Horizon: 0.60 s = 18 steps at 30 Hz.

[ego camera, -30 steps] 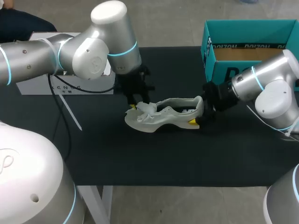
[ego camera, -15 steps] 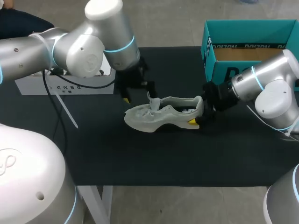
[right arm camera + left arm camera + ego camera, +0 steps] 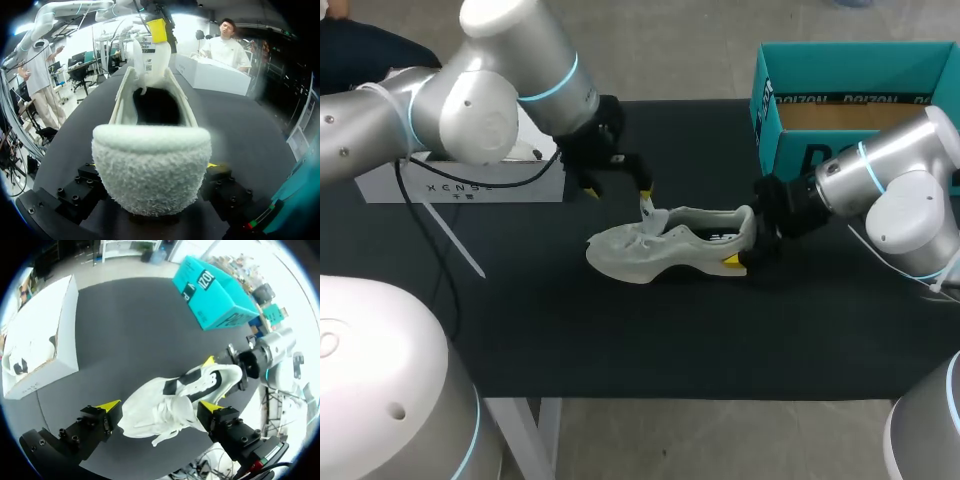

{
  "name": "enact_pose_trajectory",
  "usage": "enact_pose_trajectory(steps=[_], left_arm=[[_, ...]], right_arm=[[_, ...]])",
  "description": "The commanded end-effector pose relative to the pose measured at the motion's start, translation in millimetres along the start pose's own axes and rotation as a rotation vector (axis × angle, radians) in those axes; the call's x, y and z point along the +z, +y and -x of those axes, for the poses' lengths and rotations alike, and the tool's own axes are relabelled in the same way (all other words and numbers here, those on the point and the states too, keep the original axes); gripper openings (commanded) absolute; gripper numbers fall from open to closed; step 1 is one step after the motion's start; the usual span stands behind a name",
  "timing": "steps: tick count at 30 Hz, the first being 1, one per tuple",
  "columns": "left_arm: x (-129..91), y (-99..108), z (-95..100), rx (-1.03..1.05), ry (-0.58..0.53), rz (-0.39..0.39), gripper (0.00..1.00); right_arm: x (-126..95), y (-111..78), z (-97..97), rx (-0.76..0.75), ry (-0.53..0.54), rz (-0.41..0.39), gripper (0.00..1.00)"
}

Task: Take the shoe out of the shoebox, open the shoe tongue, remove and reinsert the insole, then place the shoe into the shoebox

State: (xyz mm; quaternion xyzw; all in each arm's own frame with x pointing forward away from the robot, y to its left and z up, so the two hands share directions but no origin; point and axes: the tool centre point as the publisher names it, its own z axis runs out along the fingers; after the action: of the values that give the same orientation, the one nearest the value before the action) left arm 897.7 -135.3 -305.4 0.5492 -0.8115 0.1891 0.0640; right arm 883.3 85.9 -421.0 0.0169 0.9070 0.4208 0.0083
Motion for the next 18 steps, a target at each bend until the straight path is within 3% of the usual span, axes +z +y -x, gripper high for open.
enact_pose_trajectory(steps=[1,4,5,18], left_arm=[[-13.2,-17.6,0.2,0.514,0.064,0.116,1.00],[-25.1,-19.3,-6.8,0.932,0.024,0.186,1.00],[-27.0,-20.1,-6.5,1.029,-0.027,0.246,1.00],[-27.0,-20.1,-6.5,1.029,-0.027,0.246,1.00]], right_arm=[[1.7,0.2,0.6,-0.001,-0.002,0.000,0.00],[1.7,0.2,0.6,-0.001,-0.002,0.000,0.00],[1.7,0.2,0.6,-0.001,-0.002,0.000,0.00],[1.7,0.2,0.6,-0.001,-0.002,0.000,0.00]])
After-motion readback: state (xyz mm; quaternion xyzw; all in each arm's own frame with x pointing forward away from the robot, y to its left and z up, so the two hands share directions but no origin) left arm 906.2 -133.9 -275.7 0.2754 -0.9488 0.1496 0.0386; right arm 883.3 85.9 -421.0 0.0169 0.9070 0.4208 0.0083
